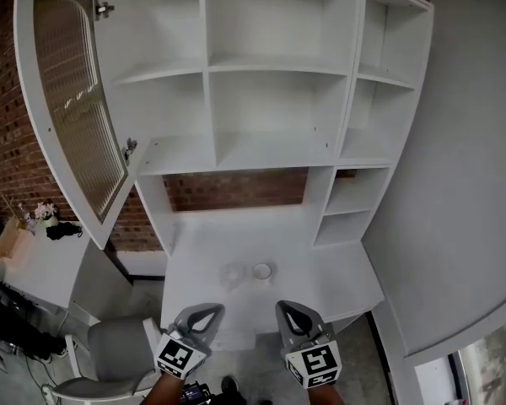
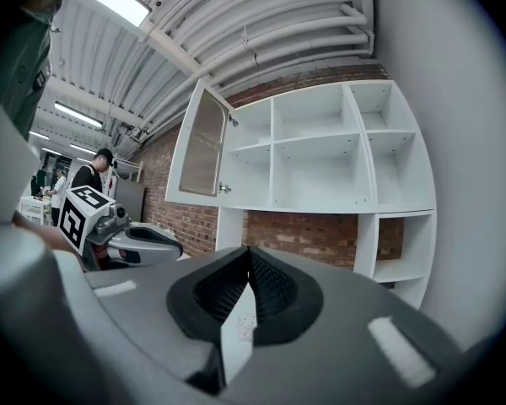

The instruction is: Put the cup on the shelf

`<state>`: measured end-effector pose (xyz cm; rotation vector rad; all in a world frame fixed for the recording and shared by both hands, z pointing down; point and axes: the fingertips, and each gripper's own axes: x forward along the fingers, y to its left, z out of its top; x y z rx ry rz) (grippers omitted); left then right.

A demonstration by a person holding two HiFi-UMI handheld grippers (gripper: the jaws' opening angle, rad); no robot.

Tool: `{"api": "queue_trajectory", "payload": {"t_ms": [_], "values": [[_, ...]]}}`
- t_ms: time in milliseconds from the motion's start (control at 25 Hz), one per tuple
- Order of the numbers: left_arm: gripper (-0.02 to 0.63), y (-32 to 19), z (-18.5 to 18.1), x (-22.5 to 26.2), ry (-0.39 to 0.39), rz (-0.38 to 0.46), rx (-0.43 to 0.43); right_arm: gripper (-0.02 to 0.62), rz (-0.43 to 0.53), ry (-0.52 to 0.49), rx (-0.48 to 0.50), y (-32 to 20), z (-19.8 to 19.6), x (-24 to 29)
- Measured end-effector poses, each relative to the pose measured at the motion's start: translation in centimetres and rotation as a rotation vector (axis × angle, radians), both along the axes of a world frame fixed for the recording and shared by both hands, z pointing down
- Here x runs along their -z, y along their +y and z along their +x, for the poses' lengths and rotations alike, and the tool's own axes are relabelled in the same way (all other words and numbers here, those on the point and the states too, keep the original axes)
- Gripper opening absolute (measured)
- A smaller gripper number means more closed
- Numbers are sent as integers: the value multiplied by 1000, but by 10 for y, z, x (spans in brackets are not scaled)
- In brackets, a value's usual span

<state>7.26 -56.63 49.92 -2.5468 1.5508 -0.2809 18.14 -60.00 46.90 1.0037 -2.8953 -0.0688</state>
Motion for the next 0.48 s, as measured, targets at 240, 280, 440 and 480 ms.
{"api": "queue_trajectory", "payload": {"t_ms": [240, 280, 440, 480], "values": [[3, -41, -23, -3, 5, 1, -35, 5, 4, 32, -21, -31, -24, 0], [3, -49, -26, -1, 12, 4, -44, 5, 8, 36, -30, -38, -27, 2], [3, -78, -35, 3, 19, 16, -89, 5, 9, 53, -58, -62, -42, 5], [3, -85, -39, 3, 23, 17, -96, 5, 3, 58, -62, -66, -48, 4]]}}
